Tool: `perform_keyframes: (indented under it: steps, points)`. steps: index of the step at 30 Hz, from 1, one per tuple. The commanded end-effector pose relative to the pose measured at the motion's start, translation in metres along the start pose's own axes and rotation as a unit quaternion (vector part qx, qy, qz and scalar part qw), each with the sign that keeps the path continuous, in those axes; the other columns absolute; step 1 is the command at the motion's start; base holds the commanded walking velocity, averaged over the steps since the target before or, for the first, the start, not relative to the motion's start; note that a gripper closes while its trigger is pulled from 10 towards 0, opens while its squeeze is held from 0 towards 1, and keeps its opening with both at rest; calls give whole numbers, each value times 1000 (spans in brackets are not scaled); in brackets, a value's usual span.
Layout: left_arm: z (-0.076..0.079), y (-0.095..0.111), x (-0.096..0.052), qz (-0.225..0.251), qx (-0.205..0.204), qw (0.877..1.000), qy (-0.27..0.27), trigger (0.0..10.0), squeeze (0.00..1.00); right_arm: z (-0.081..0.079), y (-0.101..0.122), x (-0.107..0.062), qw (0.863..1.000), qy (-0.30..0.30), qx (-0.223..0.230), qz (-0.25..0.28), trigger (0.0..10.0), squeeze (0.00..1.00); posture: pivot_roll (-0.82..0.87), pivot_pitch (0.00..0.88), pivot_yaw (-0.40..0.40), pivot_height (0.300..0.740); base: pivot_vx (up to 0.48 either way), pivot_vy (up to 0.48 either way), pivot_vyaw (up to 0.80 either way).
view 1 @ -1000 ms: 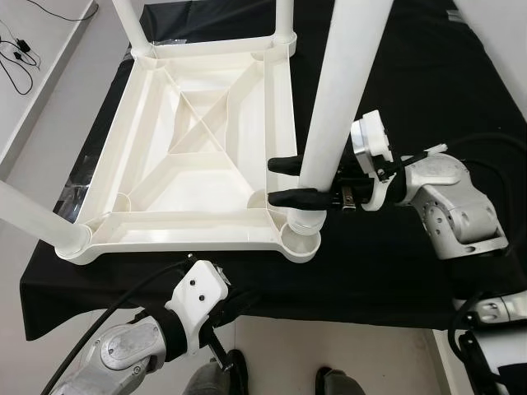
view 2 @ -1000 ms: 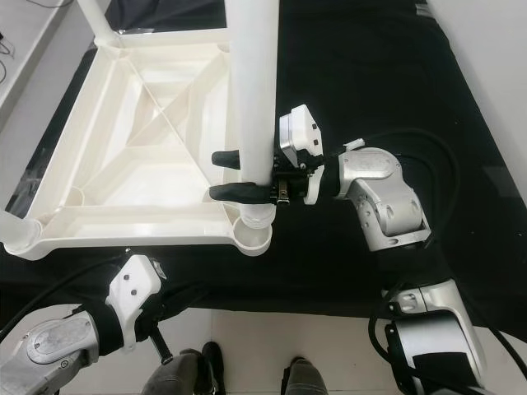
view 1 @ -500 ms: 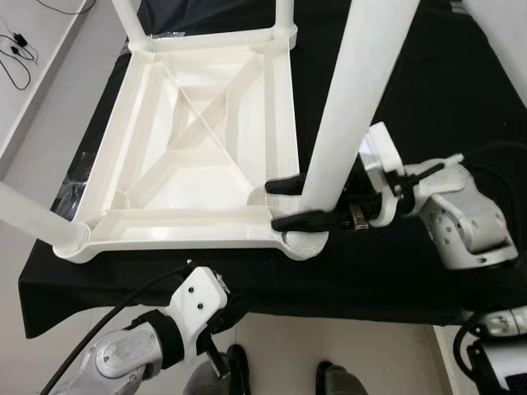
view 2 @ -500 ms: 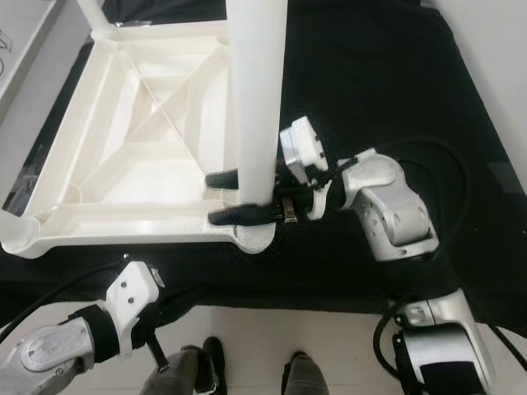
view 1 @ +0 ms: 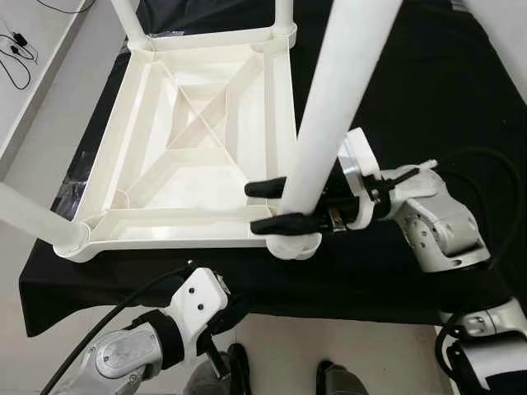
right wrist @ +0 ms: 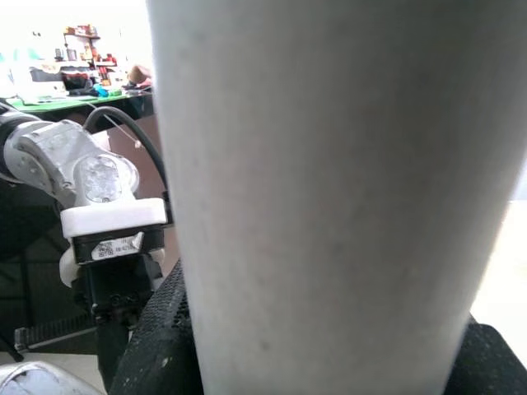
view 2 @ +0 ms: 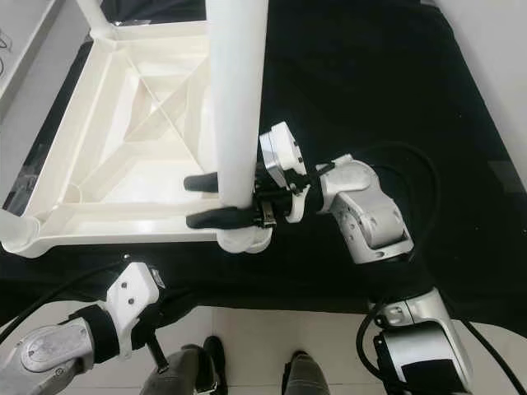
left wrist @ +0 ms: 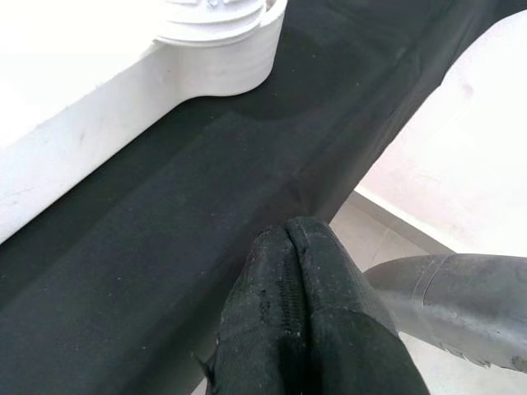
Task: Building children table
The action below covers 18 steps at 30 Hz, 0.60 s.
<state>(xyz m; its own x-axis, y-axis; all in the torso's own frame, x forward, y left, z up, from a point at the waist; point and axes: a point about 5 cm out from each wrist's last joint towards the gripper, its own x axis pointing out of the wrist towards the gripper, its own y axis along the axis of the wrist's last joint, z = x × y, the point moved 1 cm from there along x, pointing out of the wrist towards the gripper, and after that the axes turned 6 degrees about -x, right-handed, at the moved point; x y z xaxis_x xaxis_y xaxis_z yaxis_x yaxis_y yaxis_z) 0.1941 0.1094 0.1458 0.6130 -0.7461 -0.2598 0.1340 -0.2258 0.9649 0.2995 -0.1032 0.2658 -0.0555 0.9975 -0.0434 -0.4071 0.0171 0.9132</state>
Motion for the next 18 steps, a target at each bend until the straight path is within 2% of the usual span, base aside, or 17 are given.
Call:
perform_keyframes:
  steps: [1, 7, 18]
  points:
    - [3, -5, -3, -13, 7, 1000, -3, 10000, 0, -4, -13, 4, 1000, 9, 22, -17, 10000, 0, 98, 330, 90, 740, 0, 0, 0]
    - [3, -3, -3, -11, 9, 1000, 0, 10000, 0, 2, -17, -8, 999, 7, 43, -25, 10000, 0, 101, 332, 88, 740, 0, 0, 0]
    - [2, -3, -3, -14, 9, 1000, 0, 10000, 0, -6, -23, -18, 996, 31, 82, -18, 10000, 0, 101, 325, 93, 740, 0, 0, 0]
